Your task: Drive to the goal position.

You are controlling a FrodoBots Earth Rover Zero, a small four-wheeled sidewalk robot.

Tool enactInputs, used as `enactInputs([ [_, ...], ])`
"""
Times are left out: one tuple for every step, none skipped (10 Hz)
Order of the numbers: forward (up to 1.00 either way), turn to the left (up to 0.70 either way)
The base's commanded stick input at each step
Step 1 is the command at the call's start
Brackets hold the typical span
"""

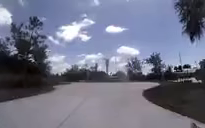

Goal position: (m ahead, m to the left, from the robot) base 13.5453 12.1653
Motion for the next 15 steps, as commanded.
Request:
enactInputs([
  [0.85,0.0],
  [0.85,0.0],
  [0.85,0.0],
  [0.85,0.0],
  [0.85,0.0],
  [0.85,0.0],
  [0.85,0.0],
  [0.85,0.0],
  [0.85,0.0],
  [0.85,0.0],
  [0.85,0.0],
  [0.85,0.0],
  [0.85,0.0],
  [0.85,0.0],
  [0.85,0.0],
])
